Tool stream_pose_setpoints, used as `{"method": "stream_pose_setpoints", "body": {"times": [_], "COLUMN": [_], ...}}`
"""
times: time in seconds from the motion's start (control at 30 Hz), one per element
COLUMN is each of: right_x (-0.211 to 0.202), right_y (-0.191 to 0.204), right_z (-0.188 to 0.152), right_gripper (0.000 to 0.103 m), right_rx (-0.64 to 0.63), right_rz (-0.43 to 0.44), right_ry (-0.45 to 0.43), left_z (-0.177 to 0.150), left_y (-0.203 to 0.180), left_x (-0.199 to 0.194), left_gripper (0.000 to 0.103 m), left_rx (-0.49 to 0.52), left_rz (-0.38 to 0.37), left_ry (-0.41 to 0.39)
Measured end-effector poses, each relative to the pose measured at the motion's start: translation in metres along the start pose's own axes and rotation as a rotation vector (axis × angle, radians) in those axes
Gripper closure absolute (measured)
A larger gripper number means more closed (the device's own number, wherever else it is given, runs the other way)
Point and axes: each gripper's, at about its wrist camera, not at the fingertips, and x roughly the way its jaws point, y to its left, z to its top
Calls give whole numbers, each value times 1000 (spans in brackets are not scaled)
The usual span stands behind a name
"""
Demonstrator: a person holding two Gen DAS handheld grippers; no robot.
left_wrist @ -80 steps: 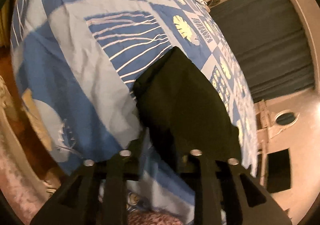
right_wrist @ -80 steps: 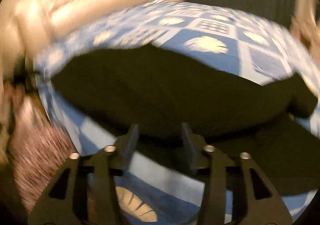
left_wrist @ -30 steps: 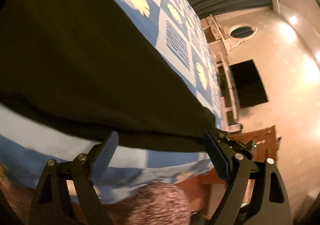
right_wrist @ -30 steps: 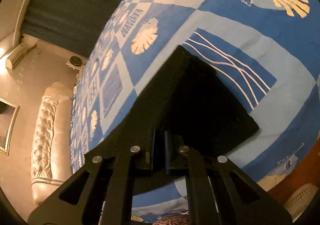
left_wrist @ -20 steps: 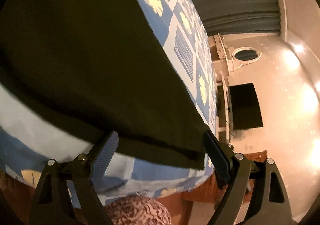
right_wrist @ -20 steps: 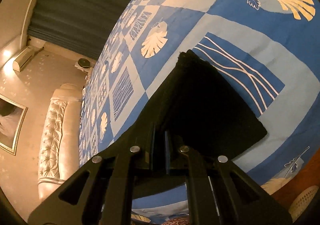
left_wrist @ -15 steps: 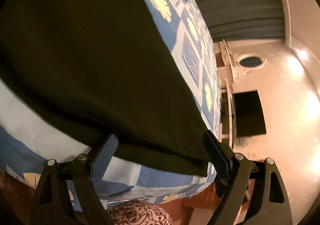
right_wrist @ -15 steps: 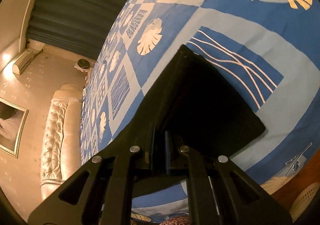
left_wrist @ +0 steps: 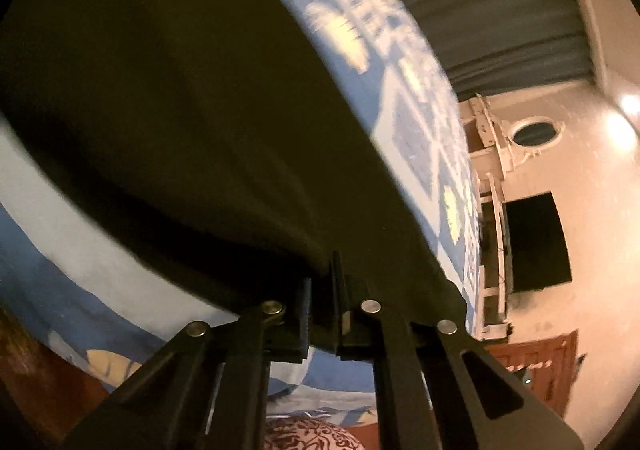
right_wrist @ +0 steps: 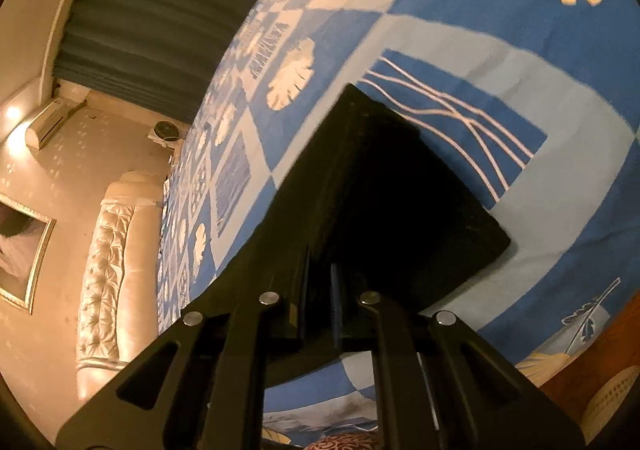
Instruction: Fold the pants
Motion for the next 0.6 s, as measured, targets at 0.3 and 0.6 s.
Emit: {"method": "stream_pose_setpoints", "body": {"times": [0.3,0.6], "right_x": [-8,-36], "right_y": [-19,-33], "right_z": [-22,-16], "right_gripper": [95,62], "right_rx": [1,-22], "right_rz": [-31,-52], "right_ry": [28,16], "left_z": [-9,-12], "left_y": [16,26], "left_x": [-7,-5], "left_gripper": [95,66], "left_rx": [30,56], "left_rz": [29,-2], "left_ry": [34,97]}}
